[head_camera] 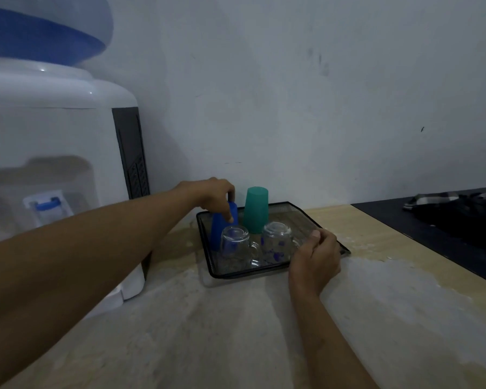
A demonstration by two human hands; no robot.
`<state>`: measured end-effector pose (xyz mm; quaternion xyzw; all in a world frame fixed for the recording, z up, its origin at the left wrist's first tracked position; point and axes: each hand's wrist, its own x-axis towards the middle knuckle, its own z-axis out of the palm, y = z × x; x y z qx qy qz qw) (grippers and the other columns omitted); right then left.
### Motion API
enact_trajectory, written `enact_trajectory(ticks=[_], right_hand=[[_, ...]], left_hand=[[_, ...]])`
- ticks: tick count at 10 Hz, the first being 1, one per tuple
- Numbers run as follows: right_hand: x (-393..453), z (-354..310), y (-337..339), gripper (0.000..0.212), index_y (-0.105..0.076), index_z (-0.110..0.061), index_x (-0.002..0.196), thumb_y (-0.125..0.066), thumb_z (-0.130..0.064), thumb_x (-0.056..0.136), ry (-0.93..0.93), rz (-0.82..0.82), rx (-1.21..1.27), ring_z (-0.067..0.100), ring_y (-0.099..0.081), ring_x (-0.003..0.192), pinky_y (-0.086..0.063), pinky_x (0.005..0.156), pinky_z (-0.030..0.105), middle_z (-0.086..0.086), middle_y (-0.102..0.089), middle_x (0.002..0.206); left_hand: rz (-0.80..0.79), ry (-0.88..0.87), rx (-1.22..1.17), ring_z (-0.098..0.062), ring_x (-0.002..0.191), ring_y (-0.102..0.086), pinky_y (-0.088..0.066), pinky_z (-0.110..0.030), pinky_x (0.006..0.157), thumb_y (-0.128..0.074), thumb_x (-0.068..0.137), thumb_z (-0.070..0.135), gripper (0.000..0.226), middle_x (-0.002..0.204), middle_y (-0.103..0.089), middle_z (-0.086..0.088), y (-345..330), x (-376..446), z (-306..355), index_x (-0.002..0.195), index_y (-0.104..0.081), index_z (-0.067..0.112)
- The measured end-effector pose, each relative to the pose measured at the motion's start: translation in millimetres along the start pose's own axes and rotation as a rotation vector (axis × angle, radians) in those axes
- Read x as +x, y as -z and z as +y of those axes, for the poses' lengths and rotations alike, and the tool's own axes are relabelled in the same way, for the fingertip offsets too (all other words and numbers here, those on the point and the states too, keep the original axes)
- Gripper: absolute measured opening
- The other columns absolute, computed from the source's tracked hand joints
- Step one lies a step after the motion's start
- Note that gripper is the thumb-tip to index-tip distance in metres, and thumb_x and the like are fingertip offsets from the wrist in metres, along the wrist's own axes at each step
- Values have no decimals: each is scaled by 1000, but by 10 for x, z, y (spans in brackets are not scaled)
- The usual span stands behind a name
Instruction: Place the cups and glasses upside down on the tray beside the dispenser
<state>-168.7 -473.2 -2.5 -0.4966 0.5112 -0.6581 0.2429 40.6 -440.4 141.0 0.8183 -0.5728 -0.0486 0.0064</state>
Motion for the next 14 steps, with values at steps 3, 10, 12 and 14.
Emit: enact_trajectory(ticks=[3,10,12,14], right_hand=[[-24,-40,-7,33,-66,-9,110,-41,-26,97,9,3,18,33,-61,104,-44,98,54,11,-69,107],[-2,-36,-47,31,-67,-13,109,-41,-27,98,-2,26,-2,26,-60,104,-41,103,55,5,-68,105],[-3,-32,-38,22,-66,-12,108,-47,-21,101,5,19,-23,28,-60,106,-39,105,55,6,-68,106],[8,-18,-50,30,-65,-15,109,-42,-30,96,3,21,-48,25,-59,109,-37,107,54,3,-67,108]], left_hand=[[128,-42,-127,-34,147,-35,-36,-53,117,-77,79,61,109,166,-28,-11,73,356,314,161,-16,23],[66,-198,-48,-23,104,-53,-51,-38,94,-81,85,30,74,136,-59,-12,-65,377,567,149,-44,24],[51,-208,-48,-28,118,-57,-51,-40,99,-79,87,29,65,139,-58,-12,-67,280,603,145,-49,20],[196,-244,-228,-31,138,-47,-42,-44,112,-69,90,53,84,155,-45,-13,-91,140,534,158,-29,25]])
